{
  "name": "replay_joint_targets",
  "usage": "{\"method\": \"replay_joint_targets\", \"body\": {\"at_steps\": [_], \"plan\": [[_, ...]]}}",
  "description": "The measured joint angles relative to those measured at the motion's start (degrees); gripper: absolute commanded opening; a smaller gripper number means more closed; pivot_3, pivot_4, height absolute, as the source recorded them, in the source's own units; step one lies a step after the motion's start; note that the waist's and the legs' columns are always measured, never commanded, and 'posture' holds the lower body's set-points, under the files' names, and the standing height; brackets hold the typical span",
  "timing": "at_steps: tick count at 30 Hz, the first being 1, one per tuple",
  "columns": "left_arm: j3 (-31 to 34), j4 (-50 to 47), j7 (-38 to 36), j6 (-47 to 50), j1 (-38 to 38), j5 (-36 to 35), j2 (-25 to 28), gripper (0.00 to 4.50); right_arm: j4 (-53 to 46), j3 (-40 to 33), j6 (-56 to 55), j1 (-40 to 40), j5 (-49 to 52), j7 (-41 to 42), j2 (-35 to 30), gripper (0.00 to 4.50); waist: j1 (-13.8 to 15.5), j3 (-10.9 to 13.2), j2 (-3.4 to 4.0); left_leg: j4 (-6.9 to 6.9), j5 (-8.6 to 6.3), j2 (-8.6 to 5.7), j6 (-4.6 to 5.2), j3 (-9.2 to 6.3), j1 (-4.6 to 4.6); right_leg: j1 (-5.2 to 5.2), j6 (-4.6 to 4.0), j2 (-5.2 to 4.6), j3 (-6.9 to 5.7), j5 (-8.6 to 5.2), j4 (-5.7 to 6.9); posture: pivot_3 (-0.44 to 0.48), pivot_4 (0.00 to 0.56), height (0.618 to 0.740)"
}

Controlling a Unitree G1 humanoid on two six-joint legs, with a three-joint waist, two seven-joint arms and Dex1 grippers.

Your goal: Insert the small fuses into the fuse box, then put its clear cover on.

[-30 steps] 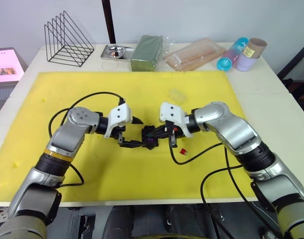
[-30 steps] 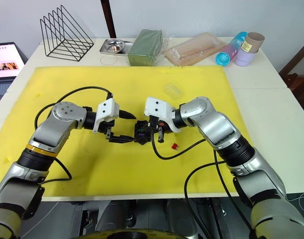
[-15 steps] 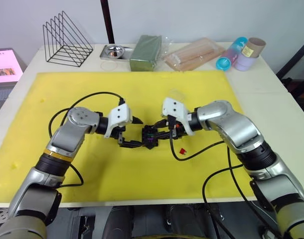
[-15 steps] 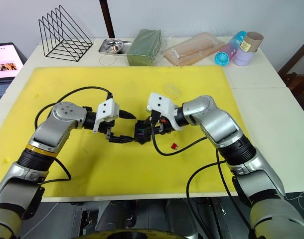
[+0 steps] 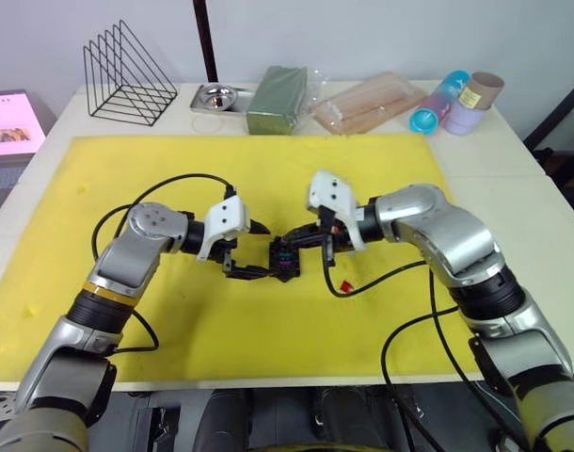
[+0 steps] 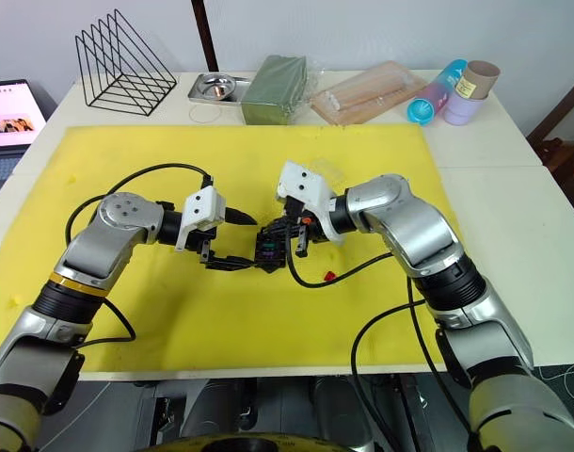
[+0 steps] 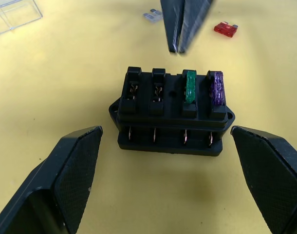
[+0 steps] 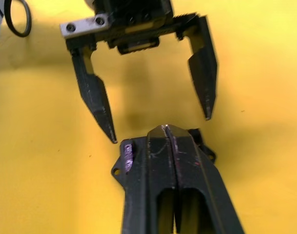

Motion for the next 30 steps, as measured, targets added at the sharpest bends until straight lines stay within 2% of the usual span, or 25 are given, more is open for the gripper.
{"method": "replay_joint_targets", "body": {"at_steps": [16, 22, 24, 30], "plan": [[0.0, -0.03, 0.02, 0.04, 0.86, 0.01, 0.08, 4.5, 4.18, 3.36, -8.53, 2.12, -3.58, -0.17, 0.5, 0.04, 0.04, -0.01, -0.01, 0.0, 0.0, 0.0, 0.0, 0.01, 0.06, 0.08, 0.0, 0.0, 0.0, 0.0, 0.0, 0.0, 0.15, 0.74], [0.01, -0.03, 0.01, 0.04, 0.86, 0.0, 0.08, 4.5, 4.15, 4.2, -9.72, 2.57, -4.68, 0.46, -0.23, 0.04, 0.33, -0.02, 0.0, -0.02, -0.01, -0.01, 0.0, -0.02, 0.6, 0.67, 0.0, 0.0, -0.04, -0.01, -0.12, 0.0, 0.15, 0.74], [0.03, -0.03, 0.01, 0.05, 0.85, -0.02, 0.08, 4.5, 3.99, 3.87, -9.66, 2.69, -4.69, 0.61, -0.29, 0.04, 0.38, -0.02, 0.0, -0.09, -0.02, -0.01, 0.01, -0.02, 0.94, 1.01, -0.01, 0.0, -0.04, -0.02, -0.23, 0.0, 0.15, 0.74], [2.04, -1.09, -0.55, 2.68, 0.82, -2.74, 0.24, 4.5, 1.82, -3.11, -3.45, 2.66, 0.15, -0.82, 0.17, 0.04, 0.29, 0.02, -0.01, -0.1, -0.02, 0.01, 0.01, -0.03, 0.84, 0.9, 0.0, 0.0, -0.03, -0.02, -0.2, 0.0, 0.15, 0.74]]}}
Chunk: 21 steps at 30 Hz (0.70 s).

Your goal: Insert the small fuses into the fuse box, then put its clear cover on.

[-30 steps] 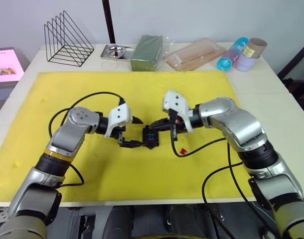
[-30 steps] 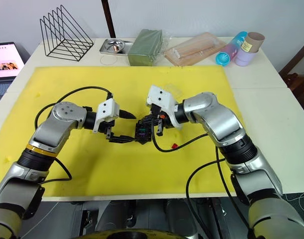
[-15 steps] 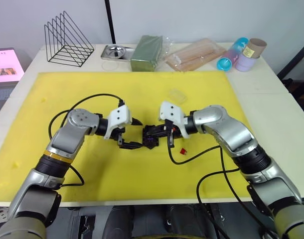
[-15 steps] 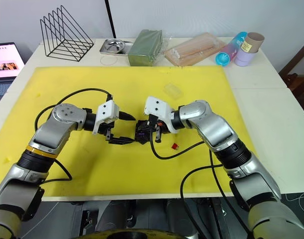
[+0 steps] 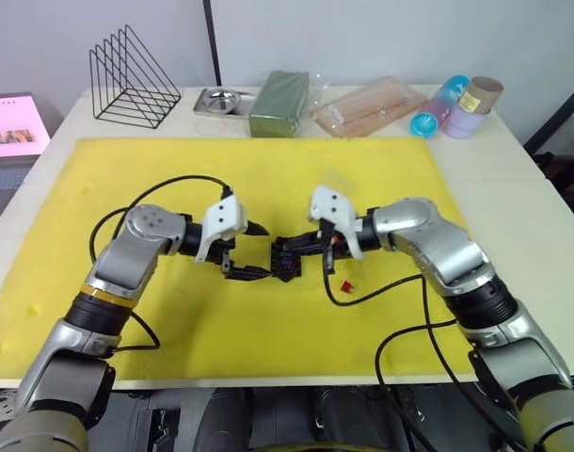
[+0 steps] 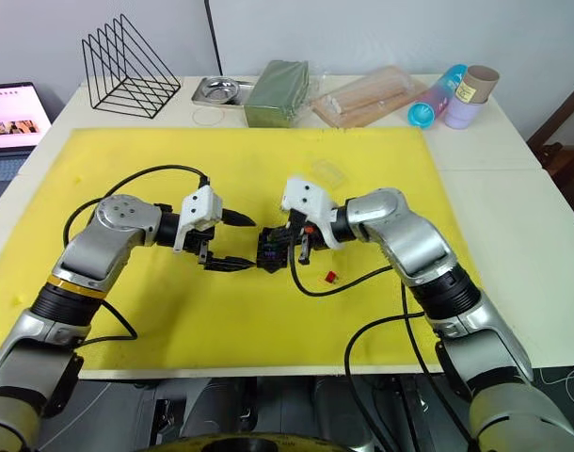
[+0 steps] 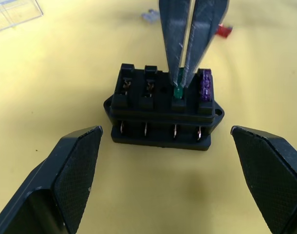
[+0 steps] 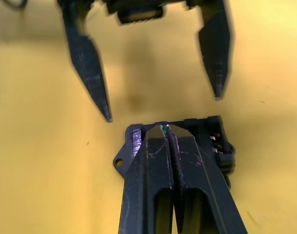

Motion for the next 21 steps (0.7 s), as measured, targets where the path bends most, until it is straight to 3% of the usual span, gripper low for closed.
{"method": "replay_joint_targets", "body": {"at_steps": [7, 10, 15, 21], "plan": [[5.01, -3.43, -2.07, 3.64, 0.16, -4.2, 6.13, 4.5, -9.7, -10.1, 3.77, 2.58, 4.79, -0.14, -8.81, 0.04, -0.05, 0.01, 0.0, -0.04, -0.01, 0.0, 0.01, 0.01, 0.0, 0.0, 0.0, 0.0, 0.0, -0.01, -0.03, 0.0, 0.15, 0.74], [7.24, -5.08, -3.7, 5.56, 1.05, -6.97, 9.41, 4.5, -13.02, -14.21, 4.07, 8.53, 6.5, 1.28, -15.4, 0.64, 0.14, 0.04, -0.02, -0.07, -0.02, 0.0, 0.01, 0.01, -0.04, -0.02, 0.01, -0.01, 0.0, -0.03, -0.09, 0.0, 0.15, 0.74], [13.36, -4.25, -6.39, 5.91, 4.94, -8.78, 17.28, 4.5, -14.48, -28.48, 3.94, 22.55, 8.0, 5.59, -28.6, 2.34, 0.01, 0.05, -0.01, -0.12, -0.03, 0.01, 0.03, 0.06, 0.05, 0.04, 0.01, -0.02, 0.03, -0.03, -0.15, 0.0, 0.15, 0.74], [14.18, 1.1, -8.71, 2.21, 7.47, -8.12, 21.11, 4.5, -13.12, -39.0, 0.33, 35.96, 7.55, 9.43, -33.71, 4.45, -0.18, 0.05, -0.02, -0.13, -0.03, 0.02, 0.03, 0.11, 0.07, 0.04, -0.03, 0.0, 0.04, -0.07, -0.15, 0.0, 0.15, 0.74]]}}
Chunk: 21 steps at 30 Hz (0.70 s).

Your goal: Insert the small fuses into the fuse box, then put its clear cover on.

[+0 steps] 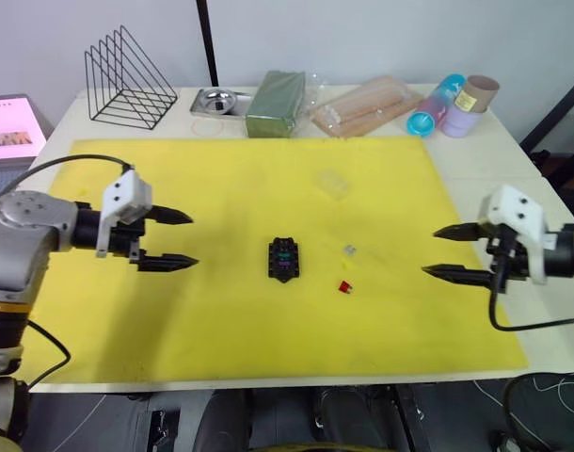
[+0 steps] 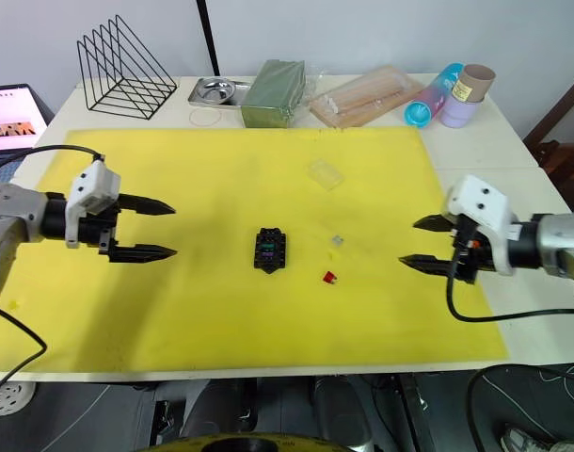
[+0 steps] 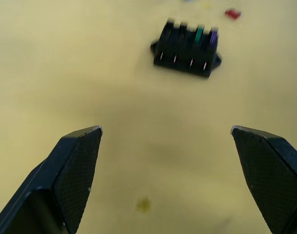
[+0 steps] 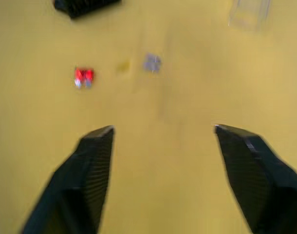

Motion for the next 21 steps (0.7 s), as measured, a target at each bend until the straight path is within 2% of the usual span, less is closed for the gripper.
{"method": "replay_joint_targets", "body": {"at_steps": [6, 13, 17, 21], "plan": [[0.04, 4.06, -0.91, -2.91, -0.05, 0.72, 1.09, 4.5, 2.4, -6.32, -3.3, 7.42, -1.55, 2.05, -0.91, 4.48, 0.11, 0.0, -0.01, 0.0, 0.0, 0.0, 0.0, 0.03, 0.0, 0.0, 0.01, -0.01, 0.03, 0.0, 0.0, 0.0, 0.15, 0.74], [-0.05, 2.75, -0.2, -2.65, 0.09, 0.43, -0.84, 4.5, 0.58, -7.22, -2.72, 7.68, -0.32, 1.3, -0.81, 4.48, 0.05, 0.0, -0.01, 0.0, 0.0, 0.01, 0.0, 0.04, 0.0, 0.0, 0.01, -0.01, 0.05, 0.0, 0.0, 0.0, 0.15, 0.74], [-0.62, -0.5, 0.25, -1.19, 0.21, 0.01, -2.34, 4.5, -1.74, -4.73, -0.16, 4.93, 2.78, 0.0, -0.6, 4.48, 0.05, 0.01, -0.02, 0.0, 0.0, 0.01, 0.0, 0.02, 0.0, 0.0, 0.02, 0.0, 0.06, 0.0, 0.0, 0.0, 0.15, 0.74], [-1.99, -6.79, 0.25, 2.22, 0.68, -2.03, -3.97, 4.5, -2.74, 4.76, 10.74, -7.63, 9.97, -4.18, 2.6, 4.48, -0.35, 0.01, -0.01, 0.0, 0.0, 0.04, 0.0, 0.03, 0.02, 0.0, 0.01, 0.01, 0.1, 0.0, 0.0, 0.0, 0.15, 0.74]]}}
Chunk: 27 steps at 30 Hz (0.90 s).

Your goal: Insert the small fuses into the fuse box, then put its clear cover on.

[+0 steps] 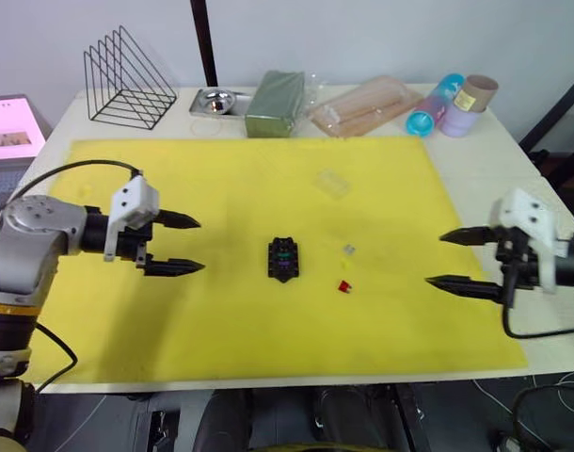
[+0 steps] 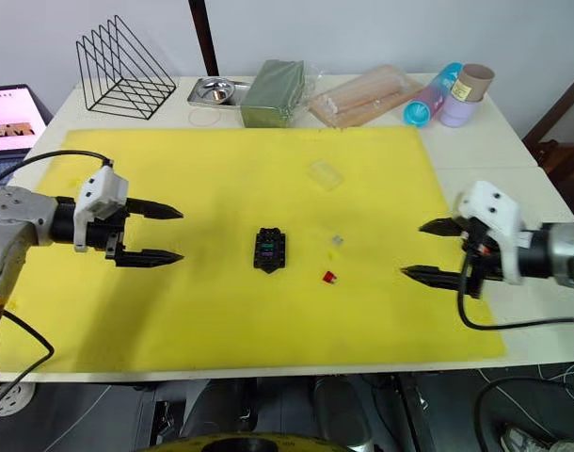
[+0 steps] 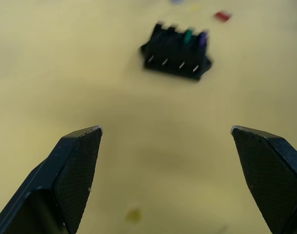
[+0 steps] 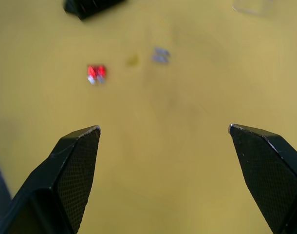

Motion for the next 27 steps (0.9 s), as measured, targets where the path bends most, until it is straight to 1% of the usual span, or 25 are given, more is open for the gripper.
{"method": "replay_joint_targets", "body": {"at_steps": [1, 4, 10, 13, 16, 18, 20, 27], "plan": [[-0.86, -1.37, 0.0, 0.19, 0.2, -0.25, -0.68, 4.5, -0.12, 2.25, 2.29, -2.3, 1.67, -0.69, 1.18, 4.48, 0.11, 0.01, 0.02, -0.01, 0.0, -0.01, 0.0, -0.01, -0.02, -0.02, 0.0, 0.0, 0.0, 0.0, 0.0, 0.0, 0.15, 0.74], [-1.97, -2.17, 0.81, 0.36, 0.78, -0.1, -1.78, 4.5, 1.07, 8.69, 7.07, -7.96, 4.03, -2.2, 3.53, 3.91, 0.27, 0.02, 0.01, -0.02, -0.01, -0.01, 0.01, -0.03, -0.06, -0.06, -0.01, 0.01, -0.03, -0.01, 0.0, 0.0, 0.15, 0.74], [-3.13, -3.51, 1.99, 0.3, 1.33, -0.07, -2.84, 4.5, 6.75, 18.57, 11.53, -15.1, 5.02, -2.27, 7.23, 1.79, 0.41, 0.03, 0.0, 0.01, -0.01, -0.01, 0.01, -0.01, -0.07, -0.07, 0.0, -0.04, -0.02, 0.0, 0.0, 0.0, 0.15, 0.74], [-3.22, -4.16, 2.37, -0.03, 1.48, 0.02, -2.9, 4.5, 10.28, 23.15, 11.77, -18.49, 4.25, -1.52, 8.47, 1.79, 0.29, 0.04, 0.0, 0.01, -0.01, -0.01, 0.01, -0.01, -0.07, -0.08, 0.0, -0.03, -0.01, 0.0, 0.0, 0.0, 0.15, 0.74], [-3.91, -4.47, 3.09, -0.22, 1.57, 0.51, -3.83, 4.5, 14.17, 29.13, 9.65, -21.67, 1.25, 0.85, 8.75, 1.79, 0.29, 0.04, 0.0, 0.01, -0.01, -0.02, 0.02, -0.01, -0.07, -0.08, 0.0, -0.03, -0.03, 0.0, 0.0, 0.0, 0.15, 0.74], [-4.71, -4.56, 3.51, -0.22, 1.58, 0.66, -4.1, 4.5, 15.27, 31.03, 8.86, -22.6, 0.34, 1.89, 9.53, 1.79, 0.28, 0.04, 0.0, 0.01, -0.01, -0.02, 0.01, 0.0, -0.07, -0.08, 0.0, -0.03, -0.02, 0.0, 0.0, 0.0, 0.15, 0.74], [-4.79, -5.03, 4.04, -0.22, 1.79, 1.05, -4.2, 4.5, 18.01, 34.55, 7.69, -25.01, -1.39, 4.4, 10.33, 1.79, 0.23, 0.04, 0.01, 0.01, -0.01, -0.02, 0.02, -0.01, -0.08, -0.08, 0.01, -0.02, -0.03, 0.0, 0.0, 0.0, 0.15, 0.74], [-4.74, -6.85, 5.72, -0.17, 3.37, 1.02, -4.33, 4.5, 23.88, 39.58, 4.6, -28.13, -5.42, 8.34, 12.41, 1.79, 0.21, 0.04, 0.01, 0.0, -0.01, -0.02, 0.02, -0.02, -0.08, -0.09, 0.0, -0.03, -0.03, 0.0, 0.0, 0.0, 0.15, 0.74]]}}
